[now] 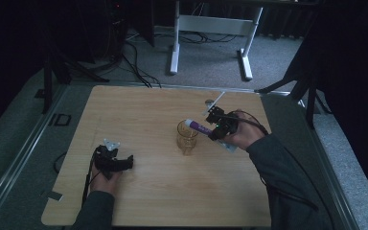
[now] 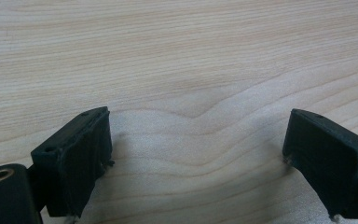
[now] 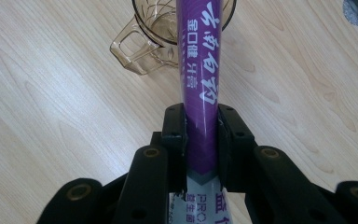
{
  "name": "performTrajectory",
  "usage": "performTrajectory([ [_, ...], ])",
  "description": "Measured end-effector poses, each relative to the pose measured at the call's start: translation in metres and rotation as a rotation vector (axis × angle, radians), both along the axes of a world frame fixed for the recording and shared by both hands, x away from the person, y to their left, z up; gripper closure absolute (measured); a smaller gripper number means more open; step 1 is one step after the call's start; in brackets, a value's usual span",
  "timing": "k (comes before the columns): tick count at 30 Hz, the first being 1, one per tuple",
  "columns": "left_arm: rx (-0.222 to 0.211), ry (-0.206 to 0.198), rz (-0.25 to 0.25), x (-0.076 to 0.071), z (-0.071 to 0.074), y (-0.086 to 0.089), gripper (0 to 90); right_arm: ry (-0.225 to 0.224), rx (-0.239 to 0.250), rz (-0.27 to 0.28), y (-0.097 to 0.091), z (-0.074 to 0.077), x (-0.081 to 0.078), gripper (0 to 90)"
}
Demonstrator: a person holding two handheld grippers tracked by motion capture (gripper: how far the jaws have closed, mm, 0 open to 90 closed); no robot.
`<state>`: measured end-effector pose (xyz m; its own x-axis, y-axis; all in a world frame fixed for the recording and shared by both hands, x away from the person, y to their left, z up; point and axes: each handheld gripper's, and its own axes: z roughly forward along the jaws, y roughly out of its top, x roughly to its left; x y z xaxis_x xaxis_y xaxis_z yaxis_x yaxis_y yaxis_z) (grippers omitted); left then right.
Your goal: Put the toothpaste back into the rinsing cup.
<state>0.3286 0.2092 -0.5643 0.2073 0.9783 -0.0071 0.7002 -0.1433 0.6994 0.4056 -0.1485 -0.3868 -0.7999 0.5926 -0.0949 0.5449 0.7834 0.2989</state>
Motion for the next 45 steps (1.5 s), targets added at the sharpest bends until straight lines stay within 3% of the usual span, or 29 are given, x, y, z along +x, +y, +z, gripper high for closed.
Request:
performTrajectory([
  [27, 0.001, 0.001, -0.001, 0.000, 0.000, 0.000, 8.3, 0.070, -0.048, -0.011, 0.016, 0.000, 0.014, 74.9],
  [45, 0.000, 0.001, -0.001, 0.000, 0.000, 0.000, 8.3, 0.051, -0.026, -0.015, 0.020, 0.007, 0.017, 74.6],
])
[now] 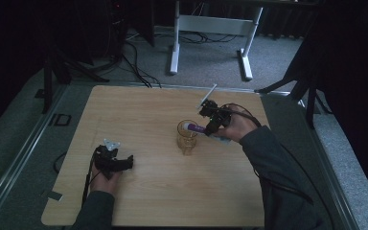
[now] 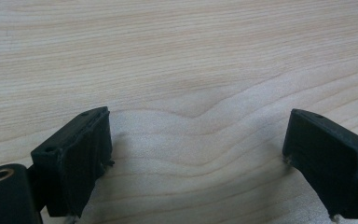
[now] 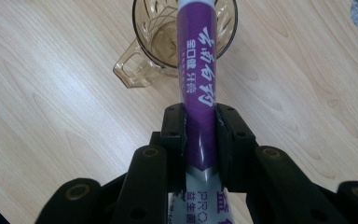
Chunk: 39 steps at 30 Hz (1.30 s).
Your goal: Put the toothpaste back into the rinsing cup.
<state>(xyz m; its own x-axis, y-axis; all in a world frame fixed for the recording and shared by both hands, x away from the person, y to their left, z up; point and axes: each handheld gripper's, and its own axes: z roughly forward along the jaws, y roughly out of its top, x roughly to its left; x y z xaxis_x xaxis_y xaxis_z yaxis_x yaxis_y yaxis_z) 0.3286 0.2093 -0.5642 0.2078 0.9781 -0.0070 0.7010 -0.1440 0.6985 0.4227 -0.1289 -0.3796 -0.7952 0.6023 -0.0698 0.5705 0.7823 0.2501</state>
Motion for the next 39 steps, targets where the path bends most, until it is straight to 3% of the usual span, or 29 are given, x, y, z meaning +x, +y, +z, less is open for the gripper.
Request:
performTrajectory([
  [12, 0.000, 0.000, 0.000, 0.000, 0.000, 0.000, 8.3, -0.024, 0.018, 0.000, 0.008, 0.005, 0.002, 74.7],
  [31, 0.000, 0.000, 0.000, 0.000, 0.000, 0.000, 8.2, -0.038, 0.005, 0.016, 0.020, 0.005, 0.006, 73.9],
  [39, -0.001, -0.001, -0.001, 0.000, 0.000, 0.000, 8.2, -0.065, 0.052, 0.027, 0.022, 0.015, 0.005, 71.5],
])
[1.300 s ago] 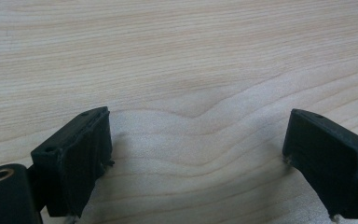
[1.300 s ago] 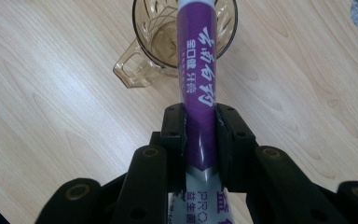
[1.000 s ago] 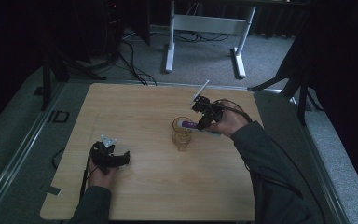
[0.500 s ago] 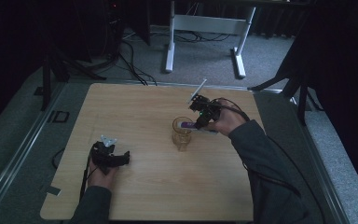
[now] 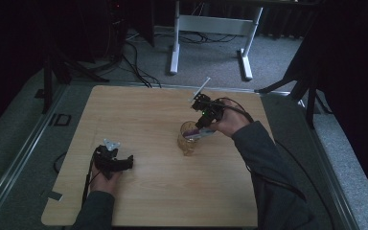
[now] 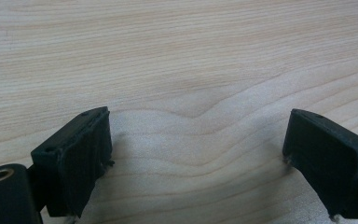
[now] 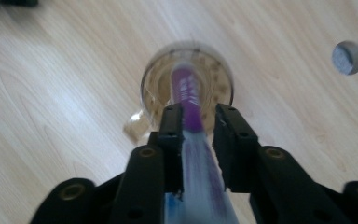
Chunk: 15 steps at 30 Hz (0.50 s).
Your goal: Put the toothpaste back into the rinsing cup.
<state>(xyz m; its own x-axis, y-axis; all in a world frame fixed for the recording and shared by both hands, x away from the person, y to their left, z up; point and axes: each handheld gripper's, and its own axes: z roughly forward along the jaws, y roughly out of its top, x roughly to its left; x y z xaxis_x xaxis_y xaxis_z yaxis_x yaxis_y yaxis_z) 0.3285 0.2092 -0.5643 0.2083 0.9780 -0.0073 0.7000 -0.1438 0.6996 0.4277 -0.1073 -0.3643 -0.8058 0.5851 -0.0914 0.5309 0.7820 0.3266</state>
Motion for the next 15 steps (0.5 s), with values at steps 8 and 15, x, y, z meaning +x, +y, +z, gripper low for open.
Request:
performTrajectory([
  [8, 0.000, 0.001, -0.001, 0.000, 0.000, 0.000, 8.3, -0.051, 0.077, -0.001, -0.005, 0.011, -0.002, 66.2],
  [15, 0.000, 0.000, -0.001, 0.000, 0.000, 0.000, 8.3, -0.130, 0.169, -0.038, -0.018, 0.020, -0.006, 61.9],
])
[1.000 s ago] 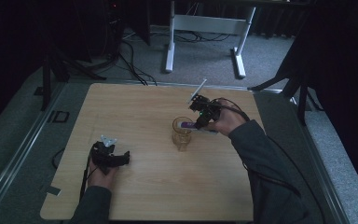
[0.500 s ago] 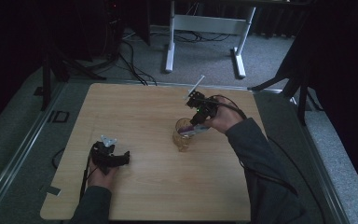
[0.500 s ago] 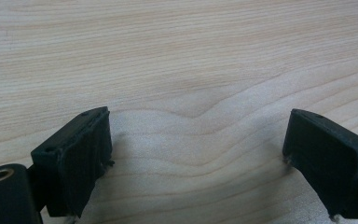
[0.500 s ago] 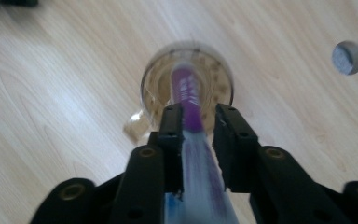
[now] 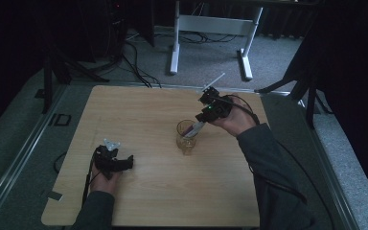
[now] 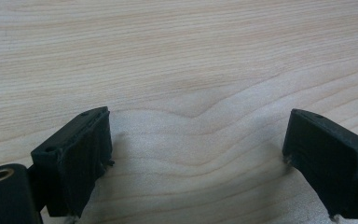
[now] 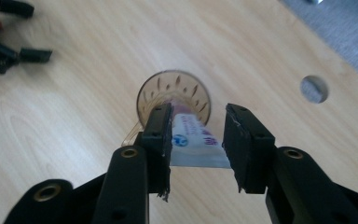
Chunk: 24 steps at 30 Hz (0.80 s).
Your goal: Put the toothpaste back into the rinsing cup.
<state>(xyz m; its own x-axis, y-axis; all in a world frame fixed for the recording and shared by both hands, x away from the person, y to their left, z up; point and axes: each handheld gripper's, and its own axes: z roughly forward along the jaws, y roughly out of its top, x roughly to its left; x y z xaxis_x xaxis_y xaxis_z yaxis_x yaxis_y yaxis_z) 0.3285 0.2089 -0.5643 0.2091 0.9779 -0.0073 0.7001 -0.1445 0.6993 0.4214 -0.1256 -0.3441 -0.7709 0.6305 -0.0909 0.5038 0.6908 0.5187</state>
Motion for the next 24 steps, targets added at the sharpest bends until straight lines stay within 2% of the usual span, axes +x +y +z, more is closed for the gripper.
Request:
performTrajectory([
  [5, 0.000, 0.000, 0.000, 0.000, 0.000, 0.000, 8.3, -0.026, 0.033, -0.015, -0.015, 0.005, -0.006, 60.4],
  [11, 0.000, 0.000, 0.001, 0.000, 0.000, 0.000, 8.3, -0.022, 0.050, -0.041, -0.029, 0.004, -0.009, 57.1],
  [19, 0.000, 0.000, 0.000, 0.000, 0.000, 0.000, 8.3, -0.015, 0.081, -0.066, -0.050, -0.007, -0.014, 52.6],
  [24, 0.000, 0.000, 0.000, 0.000, 0.000, 0.000, 8.3, -0.002, 0.078, -0.074, -0.056, -0.018, -0.016, 51.8],
])
